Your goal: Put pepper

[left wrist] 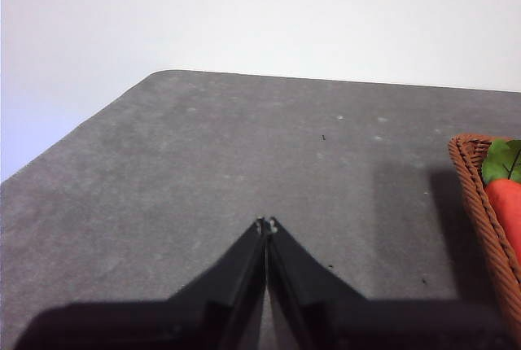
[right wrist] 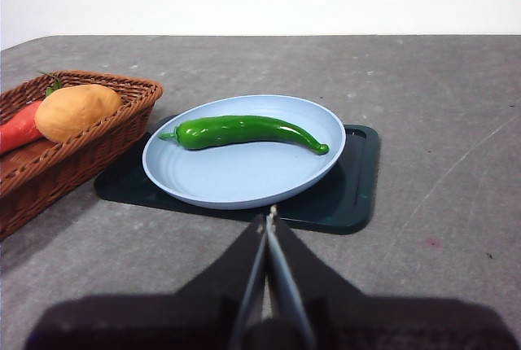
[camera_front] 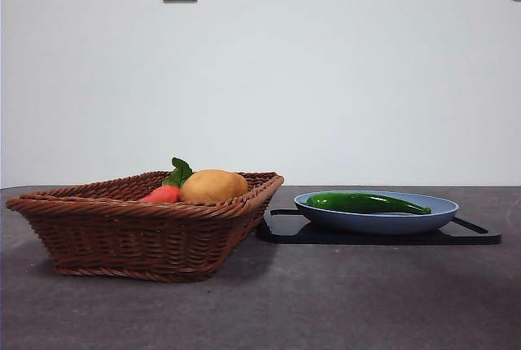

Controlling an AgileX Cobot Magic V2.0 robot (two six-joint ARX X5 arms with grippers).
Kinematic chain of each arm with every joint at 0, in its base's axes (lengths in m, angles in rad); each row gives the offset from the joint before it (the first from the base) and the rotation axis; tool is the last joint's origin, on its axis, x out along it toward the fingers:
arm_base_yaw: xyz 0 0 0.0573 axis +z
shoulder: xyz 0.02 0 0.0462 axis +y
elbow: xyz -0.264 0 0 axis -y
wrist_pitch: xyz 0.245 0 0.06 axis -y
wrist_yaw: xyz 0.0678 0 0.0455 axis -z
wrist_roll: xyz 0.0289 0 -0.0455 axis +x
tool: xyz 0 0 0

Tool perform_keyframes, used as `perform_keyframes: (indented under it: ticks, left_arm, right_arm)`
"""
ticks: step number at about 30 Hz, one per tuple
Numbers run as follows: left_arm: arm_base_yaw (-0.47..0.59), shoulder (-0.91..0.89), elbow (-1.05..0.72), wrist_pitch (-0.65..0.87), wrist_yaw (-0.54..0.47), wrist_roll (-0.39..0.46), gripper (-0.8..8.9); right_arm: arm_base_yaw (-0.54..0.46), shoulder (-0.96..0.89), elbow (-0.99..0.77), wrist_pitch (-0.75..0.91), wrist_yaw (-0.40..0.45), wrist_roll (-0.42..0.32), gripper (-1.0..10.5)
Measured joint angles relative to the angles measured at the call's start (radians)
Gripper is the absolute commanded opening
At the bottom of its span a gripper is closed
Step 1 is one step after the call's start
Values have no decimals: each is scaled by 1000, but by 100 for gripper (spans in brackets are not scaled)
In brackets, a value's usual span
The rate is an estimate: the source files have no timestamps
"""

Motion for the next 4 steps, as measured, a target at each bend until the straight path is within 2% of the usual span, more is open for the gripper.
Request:
perform_keyframes:
  ticks: [4]
  left_arm:
    - [0, 0, 0, 0, 0, 0, 8]
  right_arm:
    - [0, 0, 0, 0, 0, 0, 11]
